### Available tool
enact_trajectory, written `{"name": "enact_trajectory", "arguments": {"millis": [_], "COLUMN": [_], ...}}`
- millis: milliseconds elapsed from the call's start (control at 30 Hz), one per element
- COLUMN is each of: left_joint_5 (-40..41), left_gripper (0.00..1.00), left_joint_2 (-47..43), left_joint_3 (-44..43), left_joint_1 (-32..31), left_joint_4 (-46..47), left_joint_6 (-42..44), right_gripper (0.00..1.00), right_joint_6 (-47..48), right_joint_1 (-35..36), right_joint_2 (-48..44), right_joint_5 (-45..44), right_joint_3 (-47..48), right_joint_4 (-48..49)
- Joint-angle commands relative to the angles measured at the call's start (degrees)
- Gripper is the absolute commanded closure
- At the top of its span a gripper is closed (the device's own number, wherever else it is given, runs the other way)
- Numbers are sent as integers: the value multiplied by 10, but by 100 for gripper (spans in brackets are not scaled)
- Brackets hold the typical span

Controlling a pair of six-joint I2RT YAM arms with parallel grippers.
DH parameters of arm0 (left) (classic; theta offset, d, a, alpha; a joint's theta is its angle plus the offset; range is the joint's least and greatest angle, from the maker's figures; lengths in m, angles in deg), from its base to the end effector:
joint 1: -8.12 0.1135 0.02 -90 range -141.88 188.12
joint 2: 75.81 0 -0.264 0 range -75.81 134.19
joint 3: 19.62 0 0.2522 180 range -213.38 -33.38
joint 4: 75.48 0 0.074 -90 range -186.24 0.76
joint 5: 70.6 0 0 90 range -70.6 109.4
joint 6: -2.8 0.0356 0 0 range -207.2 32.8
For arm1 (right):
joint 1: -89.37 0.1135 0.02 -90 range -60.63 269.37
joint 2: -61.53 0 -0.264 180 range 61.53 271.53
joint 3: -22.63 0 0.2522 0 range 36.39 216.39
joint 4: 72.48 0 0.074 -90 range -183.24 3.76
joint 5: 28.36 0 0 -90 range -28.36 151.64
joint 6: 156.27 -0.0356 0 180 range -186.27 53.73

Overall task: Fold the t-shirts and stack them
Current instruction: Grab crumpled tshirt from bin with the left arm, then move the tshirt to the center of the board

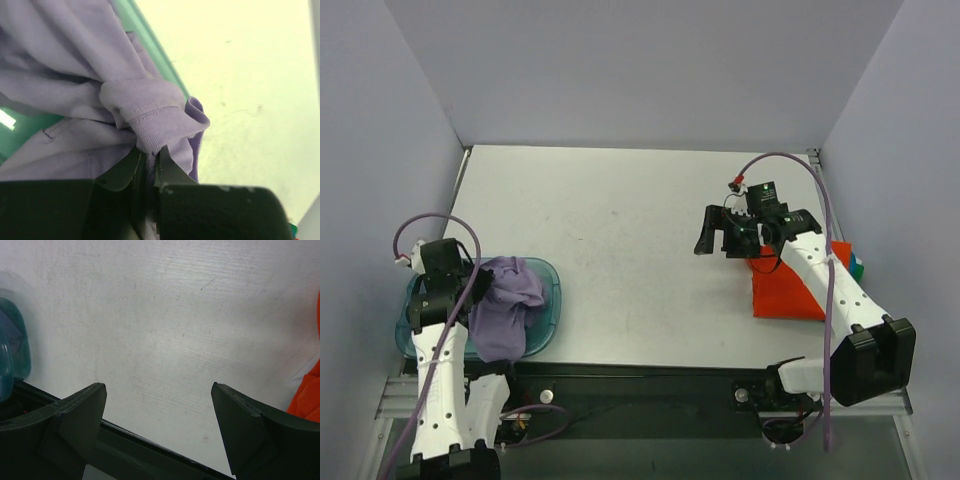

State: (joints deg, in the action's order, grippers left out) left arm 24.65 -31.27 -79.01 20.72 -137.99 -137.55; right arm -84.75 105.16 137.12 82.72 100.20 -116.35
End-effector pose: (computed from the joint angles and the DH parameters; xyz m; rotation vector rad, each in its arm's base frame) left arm 0.1450 0.0358 0.2824 -1.2932 2.0305 -0.1971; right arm 0.2719 0.0902 0.3063 -0.1396 2.3477 0.7250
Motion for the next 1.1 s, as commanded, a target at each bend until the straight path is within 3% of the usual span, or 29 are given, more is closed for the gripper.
{"name": "enact_trajectory", "arguments": {"millis": [0, 200, 400, 600, 700, 800, 833, 900, 933, 1067], "left_joint_5": [-31, -94, -186, -297, -307, -275, -259, -209, -192, -80], "left_gripper": [100, 100, 100, 100, 100, 100, 100, 100, 100, 100], "left_joint_2": [-38, -45, 13, 76, 98, 135, 142, 164, 174, 232], "left_joint_3": [-66, -157, -299, -395, -439, -495, -511, -520, -522, -508], "left_joint_1": [3, 2, 3, -5, -34, -106, -171, -231, -303, -456], "left_joint_4": [-19, 20, 101, 182, 215, 218, 218, 222, 222, 220], "left_joint_6": [31, 67, 97, 68, 60, 71, 80, 88, 97, 127], "right_gripper": [10, 10, 10, 10, 10, 10, 10, 10, 10, 10], "right_joint_6": [12, 13, 9, 1, -2, -9, -11, -17, -21, -31], "right_joint_1": [-2, -1, -3, -4, -8, -11, -13, -15, -16, -16], "right_joint_2": [-11, -32, -45, -64, -75, -85, -88, -94, -98, -112], "right_joint_5": [-8, -22, -33, -55, -69, -87, -89, -94, -94, -99], "right_joint_3": [18, 20, 25, 22, 21, 18, 17, 15, 15, 13], "right_joint_4": [0, 1, 1, 2, 2, 1, 1, 1, 1, -3]}}
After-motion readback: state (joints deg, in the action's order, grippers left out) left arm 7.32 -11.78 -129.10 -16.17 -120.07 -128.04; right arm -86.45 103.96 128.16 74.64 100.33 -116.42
